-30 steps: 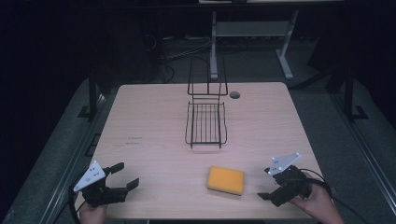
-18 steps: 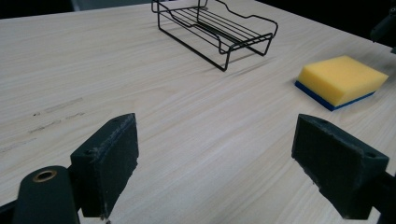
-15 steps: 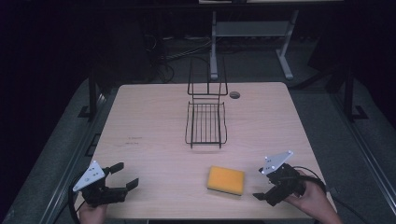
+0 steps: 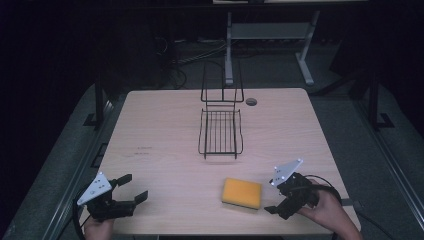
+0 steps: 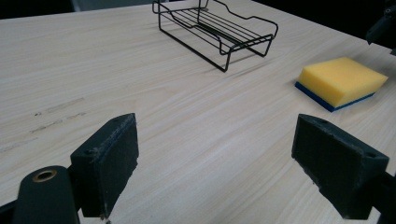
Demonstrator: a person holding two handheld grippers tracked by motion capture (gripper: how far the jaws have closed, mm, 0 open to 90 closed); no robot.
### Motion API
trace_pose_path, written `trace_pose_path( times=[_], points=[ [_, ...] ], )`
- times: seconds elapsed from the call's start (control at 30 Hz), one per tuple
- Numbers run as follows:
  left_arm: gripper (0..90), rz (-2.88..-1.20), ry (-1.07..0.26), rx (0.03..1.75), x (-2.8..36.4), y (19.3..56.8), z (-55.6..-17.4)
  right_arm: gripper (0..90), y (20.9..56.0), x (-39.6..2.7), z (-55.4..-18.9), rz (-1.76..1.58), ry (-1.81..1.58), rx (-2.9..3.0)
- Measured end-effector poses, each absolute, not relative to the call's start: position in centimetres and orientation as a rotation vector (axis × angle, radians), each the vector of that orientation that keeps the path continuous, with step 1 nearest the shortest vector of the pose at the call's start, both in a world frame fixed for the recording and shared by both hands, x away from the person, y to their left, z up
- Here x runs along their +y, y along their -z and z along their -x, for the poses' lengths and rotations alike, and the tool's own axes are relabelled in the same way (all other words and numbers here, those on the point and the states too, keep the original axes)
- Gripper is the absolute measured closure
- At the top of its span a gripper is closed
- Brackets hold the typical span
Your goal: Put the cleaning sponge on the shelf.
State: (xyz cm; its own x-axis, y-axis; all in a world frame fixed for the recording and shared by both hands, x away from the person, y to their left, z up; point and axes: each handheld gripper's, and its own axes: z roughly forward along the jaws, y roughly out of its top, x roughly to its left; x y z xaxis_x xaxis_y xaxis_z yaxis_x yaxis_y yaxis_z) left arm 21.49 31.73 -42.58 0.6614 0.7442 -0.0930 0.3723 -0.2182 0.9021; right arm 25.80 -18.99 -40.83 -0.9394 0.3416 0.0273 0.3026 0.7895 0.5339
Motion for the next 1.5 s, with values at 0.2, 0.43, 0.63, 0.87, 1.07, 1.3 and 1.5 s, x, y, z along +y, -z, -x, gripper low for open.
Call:
trace_pose_path(
  times=[0.2, 0.43, 0.63, 0.87, 1.07, 1.3, 1.5],
  points=[
    [14.0, -1.832, -0.441, 0.887, 31.7, 42.6, -21.5, 14.3, 40.8, -18.1, -26.1, -0.497, -0.849, 2.931],
    [14.1, -1.830, -0.439, 0.887, 31.7, 42.6, -21.5, 14.4, 40.4, -16.8, -26.6, -0.442, -0.840, 2.950],
    [14.0, -1.835, -0.437, 0.883, 31.6, 42.6, -21.5, 14.3, 40.4, -16.0, -27.1, -0.421, -0.841, 2.973],
    [14.0, -1.841, -0.439, 0.879, 31.6, 42.6, -21.5, 14.3, 40.7, -14.9, -28.0, -0.409, -0.824, 2.999],
    [14.0, -1.840, -0.436, 0.881, 31.7, 42.6, -21.5, 14.3, 40.9, -14.1, -28.4, -0.389, -0.821, 3.014],
    [14.0, -1.829, -0.433, 0.883, 31.6, 42.6, -21.5, 14.3, 41.1, -13.2, -28.8, -0.372, -0.791, 3.028],
    [14.0, -1.840, -0.435, 0.879, 31.7, 42.6, -21.5, 14.4, 41.2, -12.9, -29.2, -0.373, -0.780, 3.034]
  ],
)
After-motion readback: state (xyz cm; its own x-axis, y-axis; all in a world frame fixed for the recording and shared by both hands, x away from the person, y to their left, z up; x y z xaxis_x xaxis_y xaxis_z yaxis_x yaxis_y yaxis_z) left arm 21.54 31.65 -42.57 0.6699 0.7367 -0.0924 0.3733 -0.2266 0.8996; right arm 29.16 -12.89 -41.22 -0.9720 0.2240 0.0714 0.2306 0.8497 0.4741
